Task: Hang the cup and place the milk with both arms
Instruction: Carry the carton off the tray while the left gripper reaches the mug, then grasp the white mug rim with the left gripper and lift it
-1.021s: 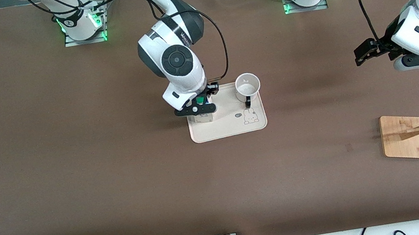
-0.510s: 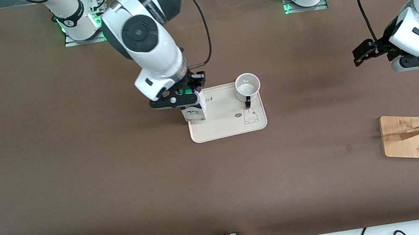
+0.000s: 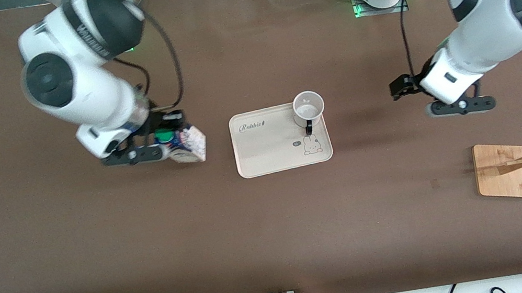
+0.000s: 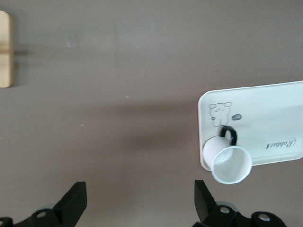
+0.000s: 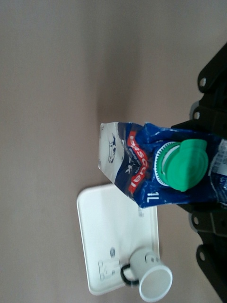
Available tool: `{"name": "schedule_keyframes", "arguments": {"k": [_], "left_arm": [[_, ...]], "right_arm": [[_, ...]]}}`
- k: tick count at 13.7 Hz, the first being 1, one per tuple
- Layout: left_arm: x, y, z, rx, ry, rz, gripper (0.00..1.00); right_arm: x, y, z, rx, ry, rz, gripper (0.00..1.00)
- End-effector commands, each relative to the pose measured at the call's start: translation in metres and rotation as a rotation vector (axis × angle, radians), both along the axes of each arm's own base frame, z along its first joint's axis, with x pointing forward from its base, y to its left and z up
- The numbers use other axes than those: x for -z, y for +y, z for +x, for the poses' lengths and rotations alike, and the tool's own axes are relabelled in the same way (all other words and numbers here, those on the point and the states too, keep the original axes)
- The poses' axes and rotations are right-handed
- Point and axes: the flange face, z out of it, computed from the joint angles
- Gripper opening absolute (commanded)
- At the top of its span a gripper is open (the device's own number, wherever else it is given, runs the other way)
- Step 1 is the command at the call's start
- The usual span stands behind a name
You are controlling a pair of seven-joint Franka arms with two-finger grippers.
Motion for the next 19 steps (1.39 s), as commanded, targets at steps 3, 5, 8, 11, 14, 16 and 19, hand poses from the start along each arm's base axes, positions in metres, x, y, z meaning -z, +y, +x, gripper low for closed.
{"name": "schedule_keyframes", "arguments": {"k": [3,5,8,11,14,16,19], "left_arm": [[0.047,-0.109,-0.019,-0.090,0.007,0.001,1.00],[0.082,-0.150,-0.029,-0.086,0.021,0.014,1.00],[0.140,-0.193,-0.052,-0.078,0.036,0.032,1.00],[0.182,-0.220,-0.078,-0.028,0.066,0.053,1.00],[0.211,-0.234,-0.090,0.000,0.090,0.069,1.00],[0.223,-0.239,-0.092,0.002,0.080,0.061,1.00],[0.237,-0.240,-0.098,0.011,0.093,0.071,0.58]], "right_arm": [[-0.014,-0.128,0.002,-0.148,0.019,-0.025,0.55],[-0.010,-0.155,0.006,-0.195,0.019,-0.031,0.55],[0.016,-0.185,0.005,-0.208,0.062,-0.075,0.55],[0.048,-0.215,-0.002,-0.167,0.071,-0.080,0.55],[0.074,-0.230,-0.004,-0.152,0.059,-0.103,0.56],[0.093,-0.235,-0.006,-0.155,0.043,-0.119,0.56],[0.123,-0.240,-0.010,-0.166,-0.002,-0.120,0.56]]}}
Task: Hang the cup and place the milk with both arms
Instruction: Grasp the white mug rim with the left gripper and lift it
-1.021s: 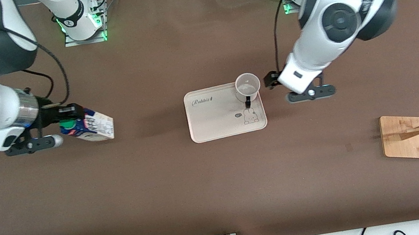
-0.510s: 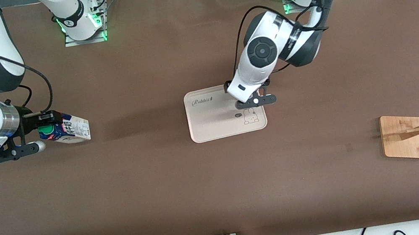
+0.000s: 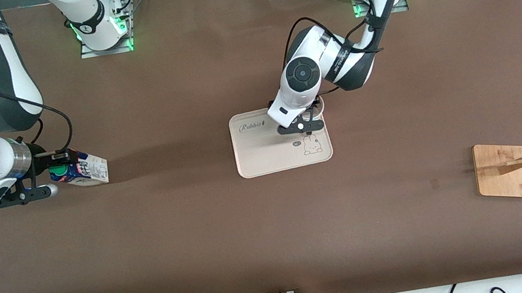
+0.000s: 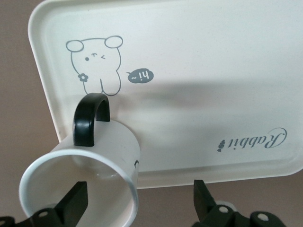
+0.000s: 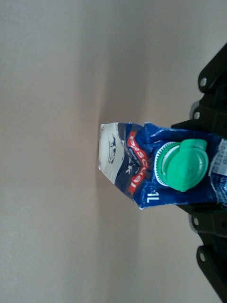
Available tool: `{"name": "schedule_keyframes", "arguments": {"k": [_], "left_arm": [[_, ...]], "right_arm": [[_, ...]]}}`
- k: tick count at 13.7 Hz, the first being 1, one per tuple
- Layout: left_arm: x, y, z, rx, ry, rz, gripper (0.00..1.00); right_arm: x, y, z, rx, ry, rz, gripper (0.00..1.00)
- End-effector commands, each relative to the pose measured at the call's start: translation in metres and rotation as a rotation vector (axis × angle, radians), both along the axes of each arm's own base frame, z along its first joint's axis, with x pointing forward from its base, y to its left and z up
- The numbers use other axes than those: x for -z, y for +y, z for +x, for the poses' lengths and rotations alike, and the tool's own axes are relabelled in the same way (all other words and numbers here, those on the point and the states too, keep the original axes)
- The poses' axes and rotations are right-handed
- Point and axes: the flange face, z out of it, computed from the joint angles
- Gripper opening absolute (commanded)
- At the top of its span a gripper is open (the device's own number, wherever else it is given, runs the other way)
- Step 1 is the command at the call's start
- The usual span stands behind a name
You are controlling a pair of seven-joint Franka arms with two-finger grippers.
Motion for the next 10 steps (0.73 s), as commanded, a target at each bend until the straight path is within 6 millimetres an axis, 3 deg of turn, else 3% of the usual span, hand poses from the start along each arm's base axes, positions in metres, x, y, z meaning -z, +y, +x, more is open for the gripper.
{"name": "schedule_keyframes", "arguments": {"k": [1,3,7,9,10], "left_arm": [[0.010,-0.001,-0.009,0.009,0.003,0.019,0.37],[0.011,0.000,-0.010,0.017,0.009,0.022,0.00],[-0.001,0.004,-0.008,0.014,0.012,0.027,0.00],[-0.023,0.011,0.000,0.007,-0.004,0.021,0.00],[-0.038,0.021,0.008,-0.006,-0.008,0.026,0.00]], "right_arm": [[0.019,-0.007,-0.015,-0.024,-0.031,0.000,0.56],[0.031,-0.012,-0.018,-0.014,-0.029,0.000,0.56],[0.048,-0.021,-0.024,0.000,-0.035,0.001,0.59],[0.043,-0.021,-0.024,0.004,-0.036,0.004,1.00],[0.040,-0.021,-0.024,0.005,-0.038,0.006,1.00]]}}
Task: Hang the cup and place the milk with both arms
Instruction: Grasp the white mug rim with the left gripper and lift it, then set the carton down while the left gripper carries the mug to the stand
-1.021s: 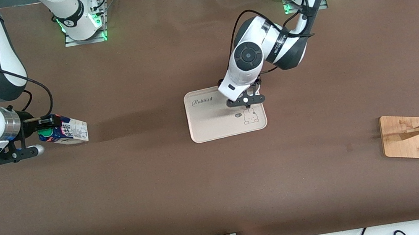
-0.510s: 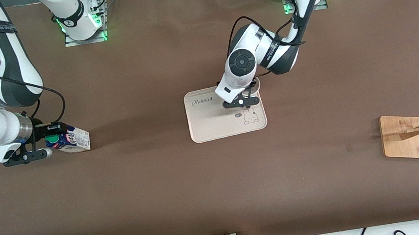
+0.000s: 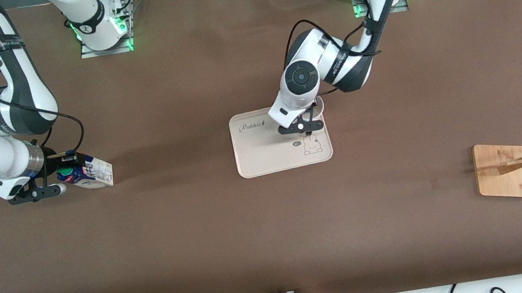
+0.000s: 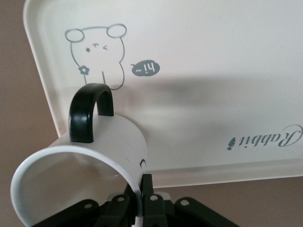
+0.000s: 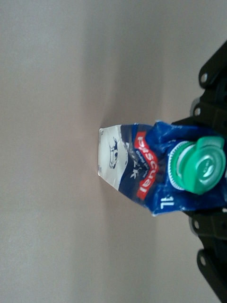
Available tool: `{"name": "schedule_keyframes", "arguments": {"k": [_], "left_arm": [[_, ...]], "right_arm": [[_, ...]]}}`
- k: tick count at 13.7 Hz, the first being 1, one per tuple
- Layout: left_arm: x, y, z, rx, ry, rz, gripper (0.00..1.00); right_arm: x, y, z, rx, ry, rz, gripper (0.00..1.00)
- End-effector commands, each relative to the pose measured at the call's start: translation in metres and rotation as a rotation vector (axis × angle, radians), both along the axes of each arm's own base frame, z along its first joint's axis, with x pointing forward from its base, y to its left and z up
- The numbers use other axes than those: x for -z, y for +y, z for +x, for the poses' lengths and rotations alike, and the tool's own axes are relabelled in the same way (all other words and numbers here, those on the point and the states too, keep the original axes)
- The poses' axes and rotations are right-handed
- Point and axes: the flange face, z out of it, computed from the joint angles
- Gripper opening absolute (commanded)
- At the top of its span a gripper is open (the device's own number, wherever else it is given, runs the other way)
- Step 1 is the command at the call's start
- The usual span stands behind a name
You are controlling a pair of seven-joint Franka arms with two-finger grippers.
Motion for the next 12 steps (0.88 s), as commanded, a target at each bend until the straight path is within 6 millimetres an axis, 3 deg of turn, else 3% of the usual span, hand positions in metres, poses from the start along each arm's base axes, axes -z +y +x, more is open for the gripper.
{"name": "schedule_keyframes", "arguments": {"k": [1,3,5,7,10,12], "left_arm": [[-0.058,0.029,0.020,0.000,-0.046,0.017,0.00],[-0.106,0.063,0.047,0.083,-0.071,0.039,0.00],[-0.160,0.121,0.079,0.066,-0.075,0.043,0.00],[-0.205,0.189,0.105,0.011,-0.117,0.013,0.00],[-0.239,0.264,0.120,0.064,-0.170,-0.018,0.00],[-0.256,0.319,0.131,0.089,-0.206,-0.021,0.00]], "right_arm": [[-0.019,-0.001,-0.006,-0.011,-0.026,0.009,1.00],[-0.047,-0.009,-0.007,-0.005,-0.062,0.019,1.00],[-0.095,-0.010,-0.011,0.007,-0.063,0.033,1.00],[-0.144,-0.028,-0.013,0.036,-0.083,0.042,1.00],[-0.198,-0.043,-0.014,0.052,-0.125,0.034,1.00],[-0.229,-0.053,-0.013,0.026,-0.121,-0.070,1.00]]}}
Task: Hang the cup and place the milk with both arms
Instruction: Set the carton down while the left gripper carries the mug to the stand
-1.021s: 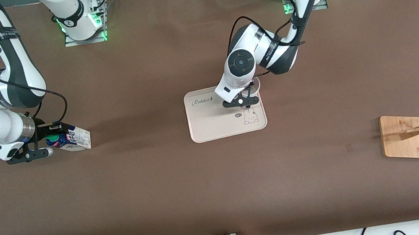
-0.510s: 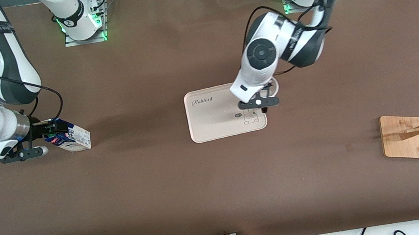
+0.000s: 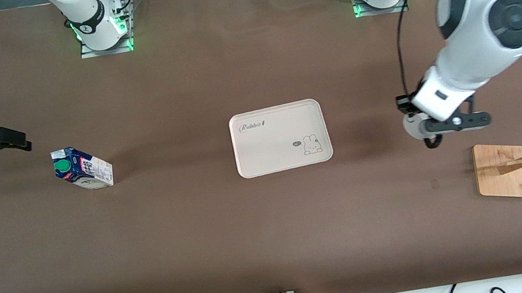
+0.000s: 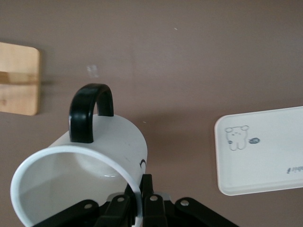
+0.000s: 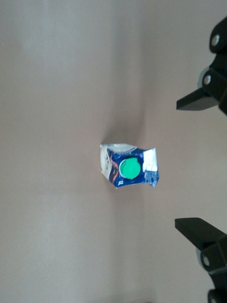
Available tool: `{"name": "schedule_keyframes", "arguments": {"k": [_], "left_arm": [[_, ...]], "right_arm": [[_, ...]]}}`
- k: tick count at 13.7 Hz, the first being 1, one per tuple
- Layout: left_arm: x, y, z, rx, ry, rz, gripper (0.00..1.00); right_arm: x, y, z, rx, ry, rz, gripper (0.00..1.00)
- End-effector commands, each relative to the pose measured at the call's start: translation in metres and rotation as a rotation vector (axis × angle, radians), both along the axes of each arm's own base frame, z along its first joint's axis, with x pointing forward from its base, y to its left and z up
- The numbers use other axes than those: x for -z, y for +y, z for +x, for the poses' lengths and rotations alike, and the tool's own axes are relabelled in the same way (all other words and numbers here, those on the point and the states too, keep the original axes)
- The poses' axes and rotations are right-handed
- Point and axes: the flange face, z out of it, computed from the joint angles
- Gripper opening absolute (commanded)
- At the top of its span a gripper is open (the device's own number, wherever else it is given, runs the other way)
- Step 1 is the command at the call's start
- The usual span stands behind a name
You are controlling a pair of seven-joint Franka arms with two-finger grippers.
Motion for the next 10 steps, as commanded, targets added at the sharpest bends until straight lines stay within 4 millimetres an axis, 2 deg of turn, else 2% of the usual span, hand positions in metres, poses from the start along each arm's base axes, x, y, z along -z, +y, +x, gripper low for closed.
{"name": "schedule_keyframes", "arguments": {"k": [1,4,6,7,10], "left_arm": [[-0.021,0.058,0.009,0.072,-0.034,0.005,0.00],[-0.033,0.108,0.015,0.092,-0.061,0.003,0.00],[-0.029,0.128,0.016,0.066,-0.057,0.009,0.00],[-0.029,0.136,0.016,0.046,-0.057,0.000,0.00],[-0.020,0.175,0.016,0.003,-0.051,-0.032,0.00]], "right_arm": [[-0.031,-0.010,0.004,-0.028,0.003,-0.119,1.00],[-0.047,-0.011,0.001,-0.023,-0.019,-0.114,1.00],[-0.057,-0.010,-0.004,0.000,-0.041,-0.042,1.00],[-0.059,-0.004,-0.005,0.000,-0.044,0.000,1.00],[-0.060,-0.001,-0.007,0.013,-0.034,0.012,1.00]]}}
